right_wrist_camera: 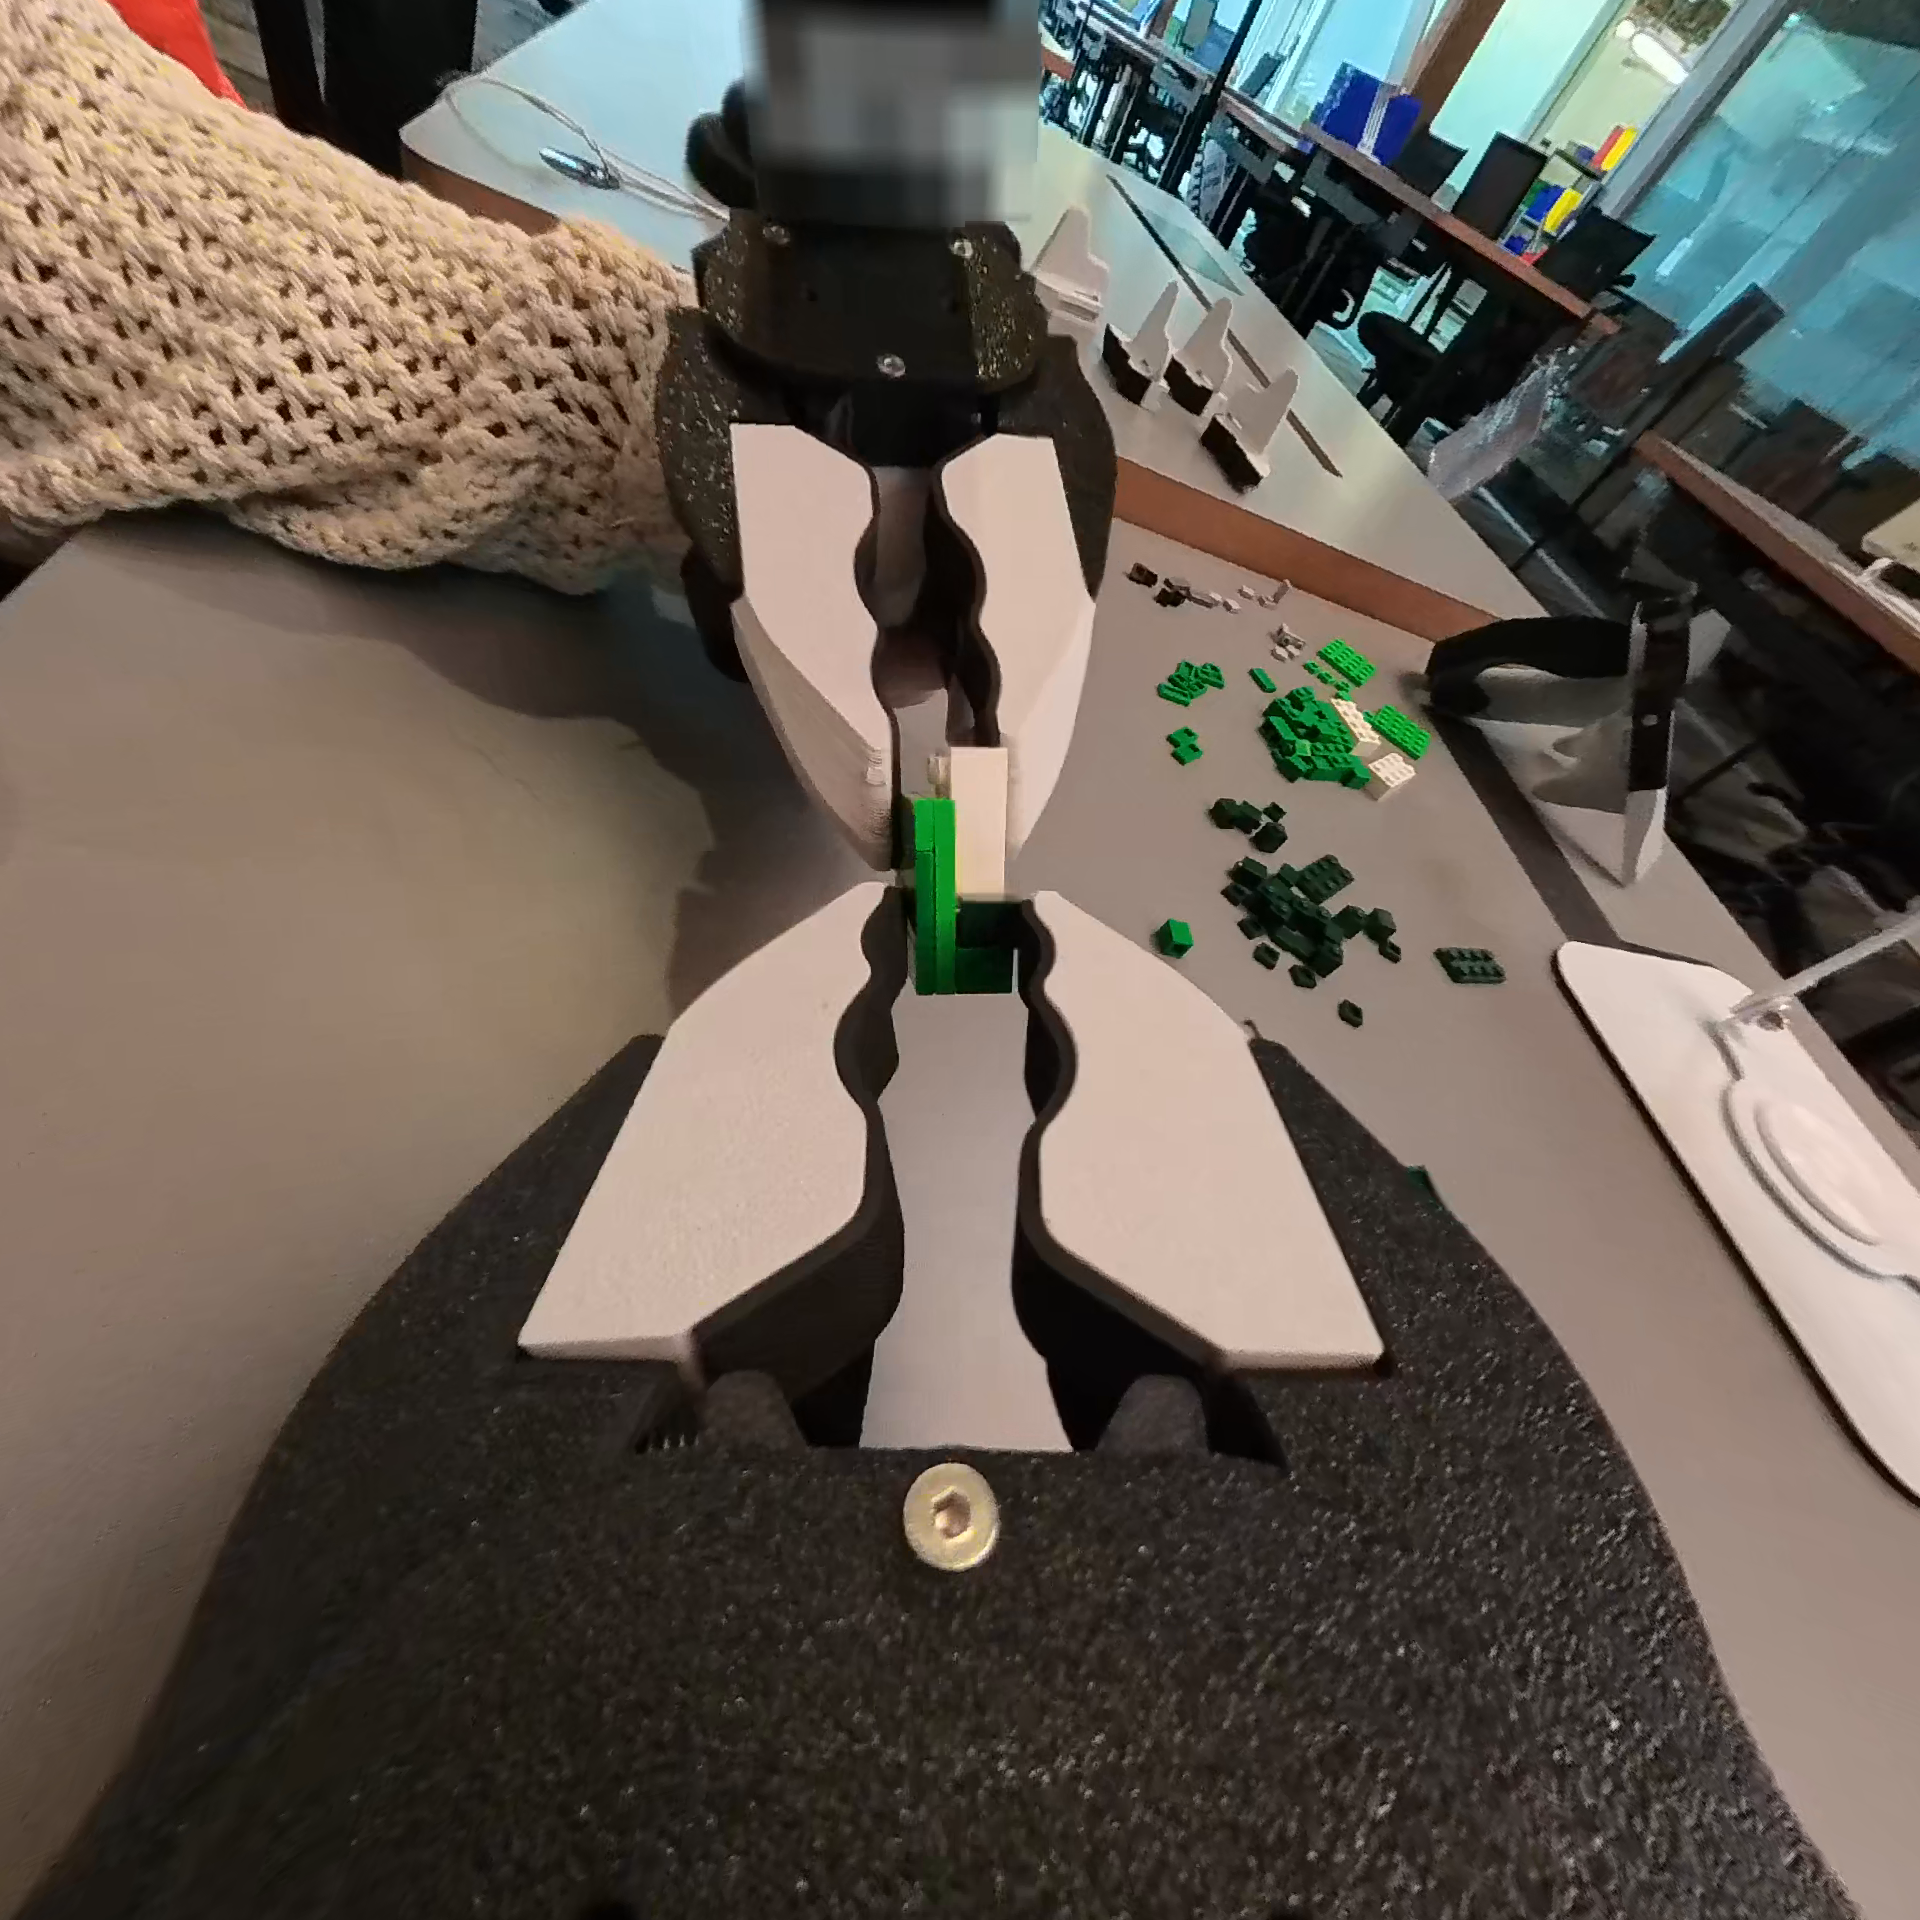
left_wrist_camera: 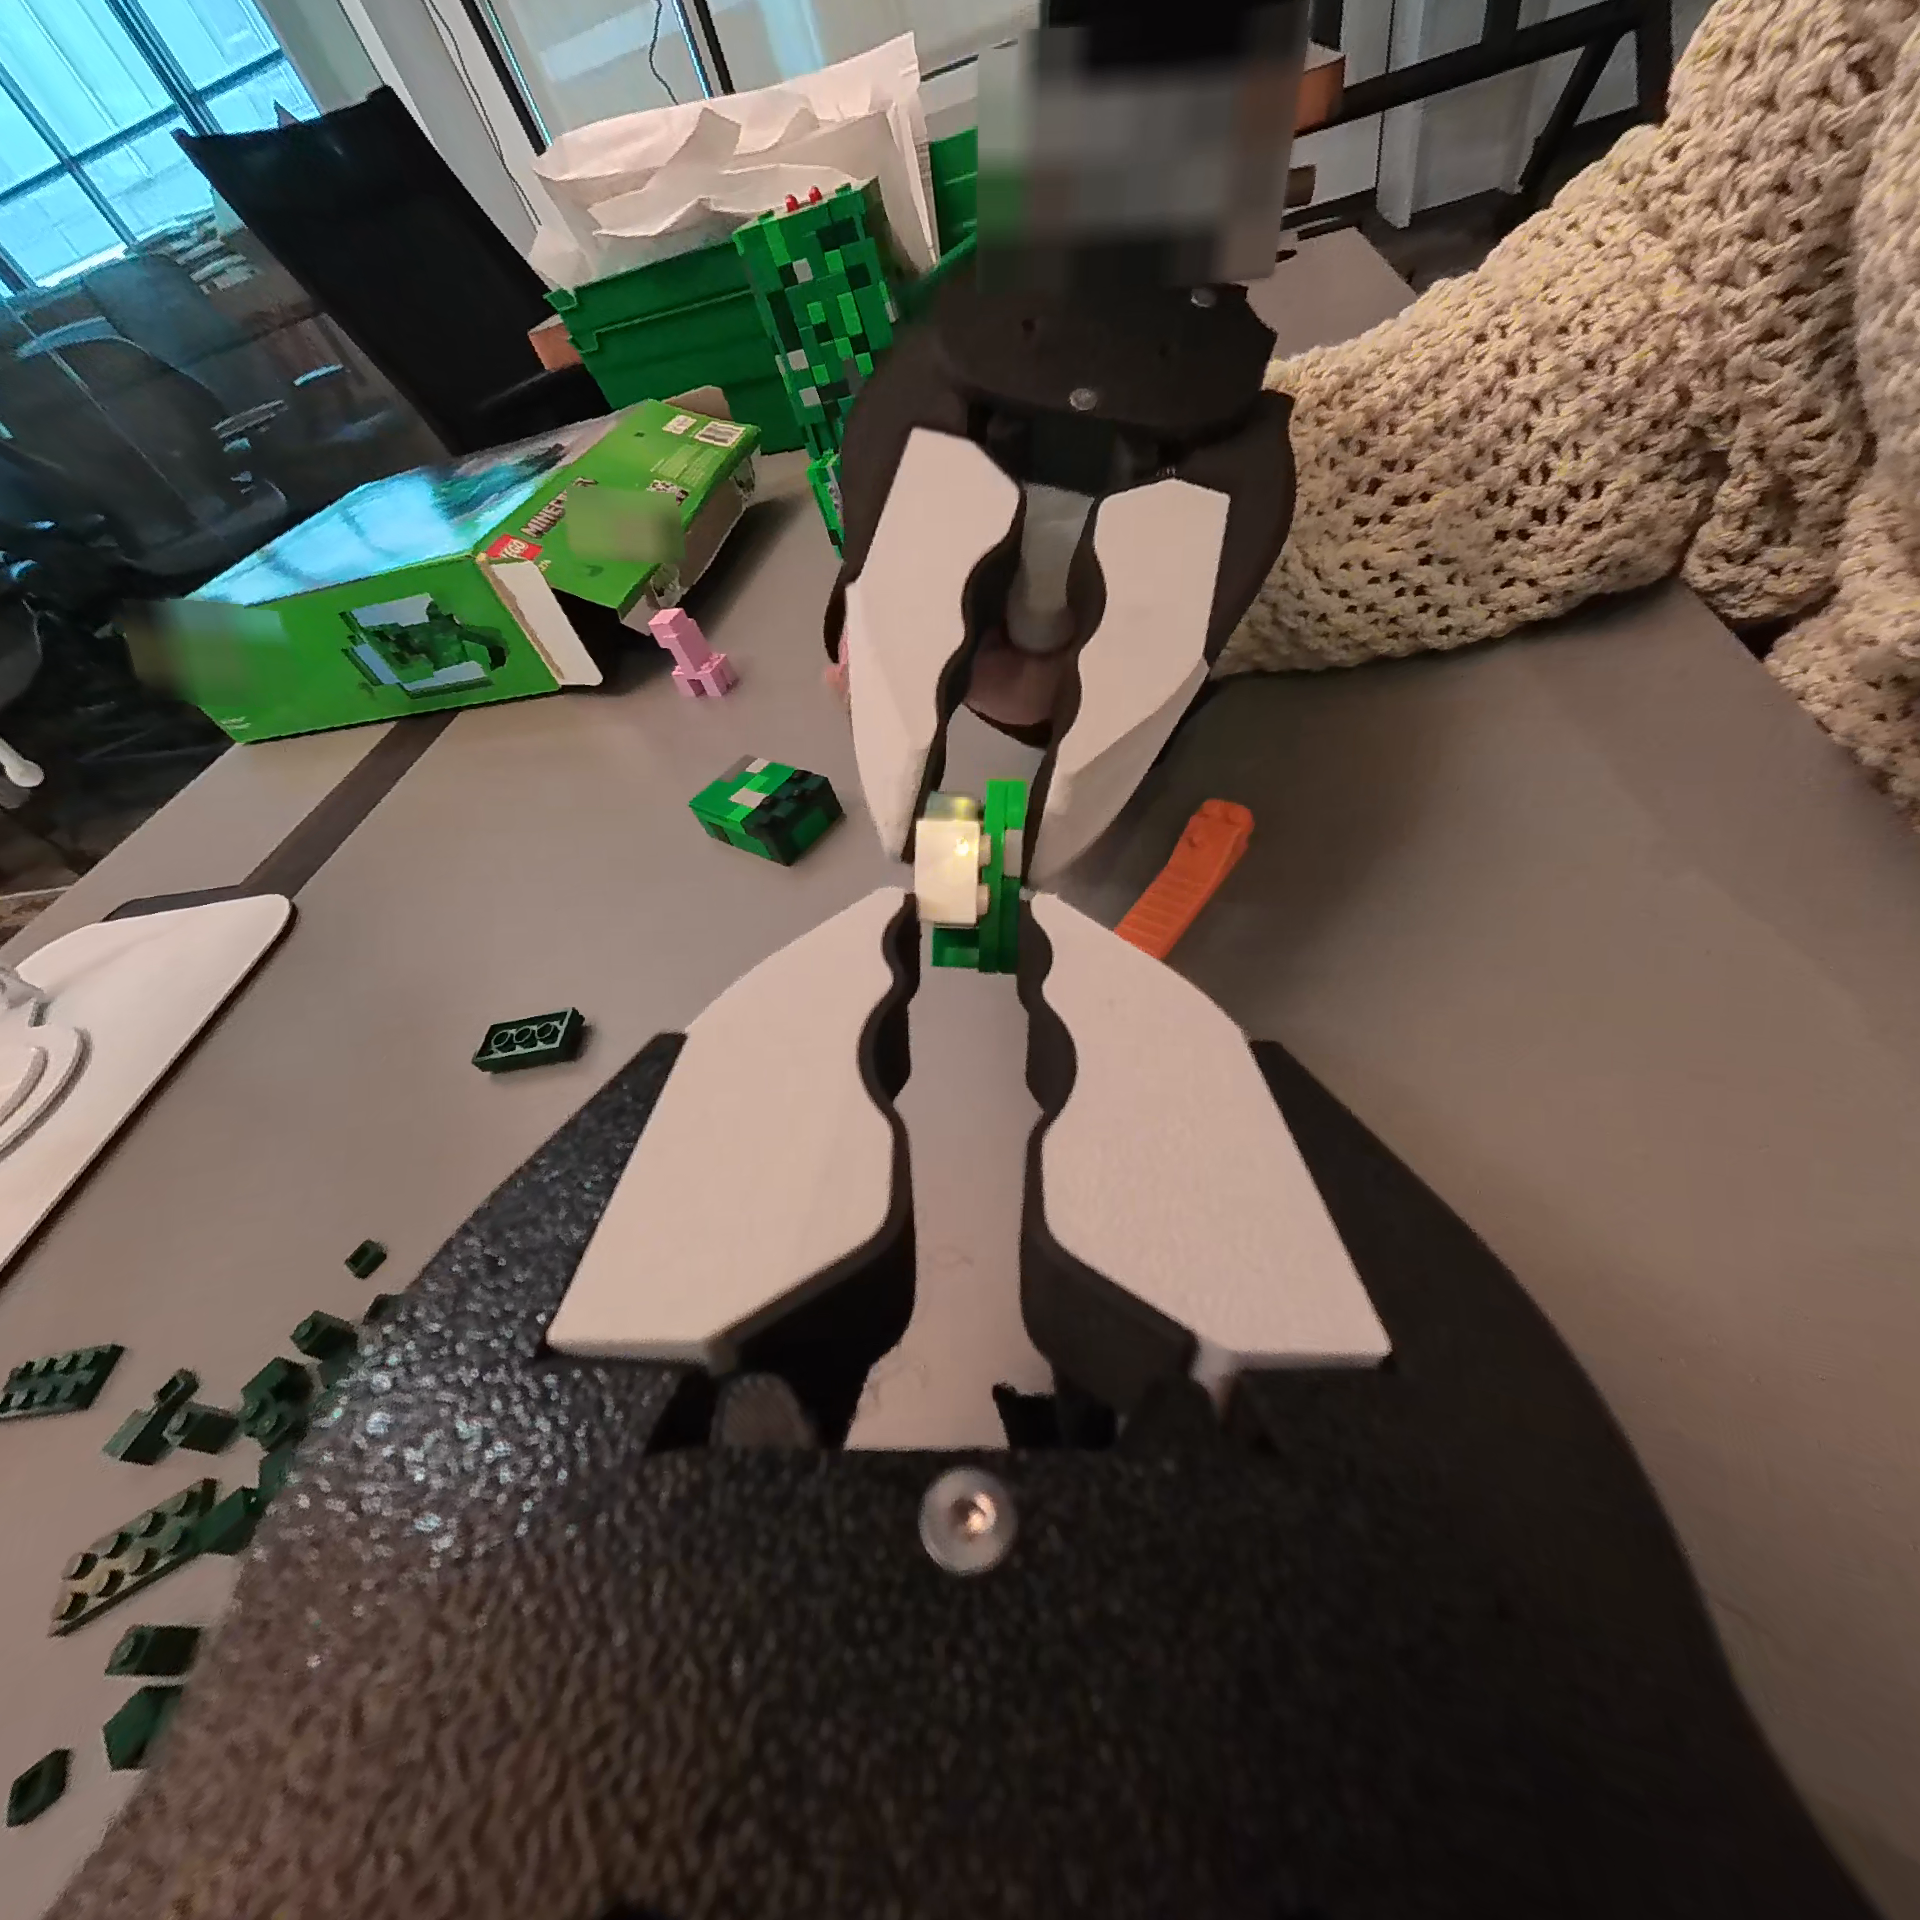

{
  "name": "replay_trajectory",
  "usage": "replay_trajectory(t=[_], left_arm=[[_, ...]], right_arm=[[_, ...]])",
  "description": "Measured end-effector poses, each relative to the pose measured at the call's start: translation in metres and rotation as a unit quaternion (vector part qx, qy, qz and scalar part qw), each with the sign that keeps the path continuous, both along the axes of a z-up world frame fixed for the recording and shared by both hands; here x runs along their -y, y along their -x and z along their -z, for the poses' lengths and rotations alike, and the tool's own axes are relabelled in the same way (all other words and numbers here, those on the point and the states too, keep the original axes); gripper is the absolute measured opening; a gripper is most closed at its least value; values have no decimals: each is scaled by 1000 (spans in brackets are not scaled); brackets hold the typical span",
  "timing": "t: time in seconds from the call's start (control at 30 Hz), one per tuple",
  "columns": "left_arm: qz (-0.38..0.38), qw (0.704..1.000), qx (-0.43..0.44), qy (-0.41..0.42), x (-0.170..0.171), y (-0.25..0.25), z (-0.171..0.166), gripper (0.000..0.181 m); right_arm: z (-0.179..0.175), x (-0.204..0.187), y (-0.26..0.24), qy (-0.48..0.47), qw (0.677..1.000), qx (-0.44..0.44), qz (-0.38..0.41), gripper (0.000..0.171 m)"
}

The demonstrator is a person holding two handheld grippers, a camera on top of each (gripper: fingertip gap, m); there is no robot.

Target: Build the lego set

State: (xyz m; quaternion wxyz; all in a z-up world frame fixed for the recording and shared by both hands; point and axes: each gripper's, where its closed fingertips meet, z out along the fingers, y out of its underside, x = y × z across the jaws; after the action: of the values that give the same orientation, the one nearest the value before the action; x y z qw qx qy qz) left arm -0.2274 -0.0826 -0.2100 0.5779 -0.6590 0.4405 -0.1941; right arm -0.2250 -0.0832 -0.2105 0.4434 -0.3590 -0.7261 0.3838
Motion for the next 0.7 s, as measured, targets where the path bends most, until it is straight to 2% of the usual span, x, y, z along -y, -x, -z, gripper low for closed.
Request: replay_trajectory(t=[0.5,0.7], left_arm=[[4,1000,4,6,1,0,-1,18],[11,1000,9,2,3,-2,-3,18]], right_arm=[[0,0,-2,-78,997,-6,6,19],[0,2,-3,-79,997,-1,3,18]])
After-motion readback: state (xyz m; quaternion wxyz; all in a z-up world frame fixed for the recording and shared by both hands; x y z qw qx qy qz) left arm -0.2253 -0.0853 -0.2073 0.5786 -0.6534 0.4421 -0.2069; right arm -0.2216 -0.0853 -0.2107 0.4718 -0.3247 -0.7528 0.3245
